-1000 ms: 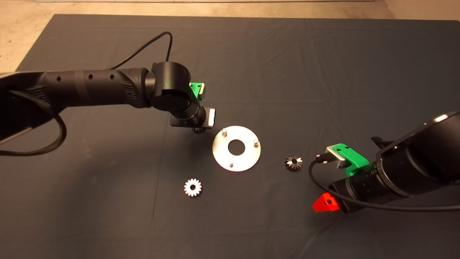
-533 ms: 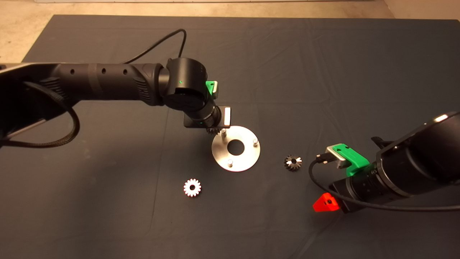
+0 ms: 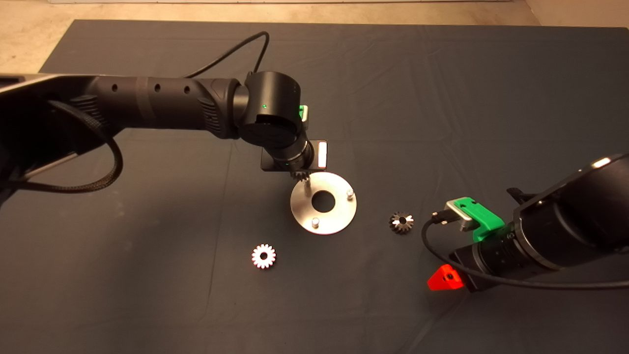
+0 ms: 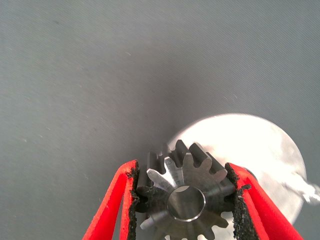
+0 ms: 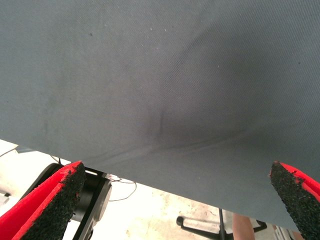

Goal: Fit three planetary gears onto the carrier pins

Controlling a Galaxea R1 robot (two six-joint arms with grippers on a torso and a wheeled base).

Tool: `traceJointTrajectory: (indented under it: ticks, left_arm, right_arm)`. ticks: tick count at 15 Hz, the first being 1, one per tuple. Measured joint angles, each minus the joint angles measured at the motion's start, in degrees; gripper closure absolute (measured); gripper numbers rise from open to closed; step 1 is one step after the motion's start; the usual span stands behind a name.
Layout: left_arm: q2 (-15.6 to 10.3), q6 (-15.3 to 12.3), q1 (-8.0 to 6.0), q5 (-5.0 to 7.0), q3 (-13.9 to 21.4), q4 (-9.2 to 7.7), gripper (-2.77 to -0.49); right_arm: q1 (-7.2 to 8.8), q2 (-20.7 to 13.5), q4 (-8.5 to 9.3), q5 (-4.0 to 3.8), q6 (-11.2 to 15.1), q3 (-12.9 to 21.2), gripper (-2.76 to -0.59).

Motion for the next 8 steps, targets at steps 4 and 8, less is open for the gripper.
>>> traceJointTrajectory:
  ticks: [4,8]
  left_arm:
    - [1.8,0.0,0.0,0.94,-1.3,0.0,-0.96]
    - [3.4,0.0,0.02,1.32,-2.4,0.0,-0.96]
  right_arm:
    - [-0.01,0.0,0.0,-0.05,0.0,0.0,-2.75]
    - [0.0,0.0,0.0,-0.07,0.0,0.0,-2.75]
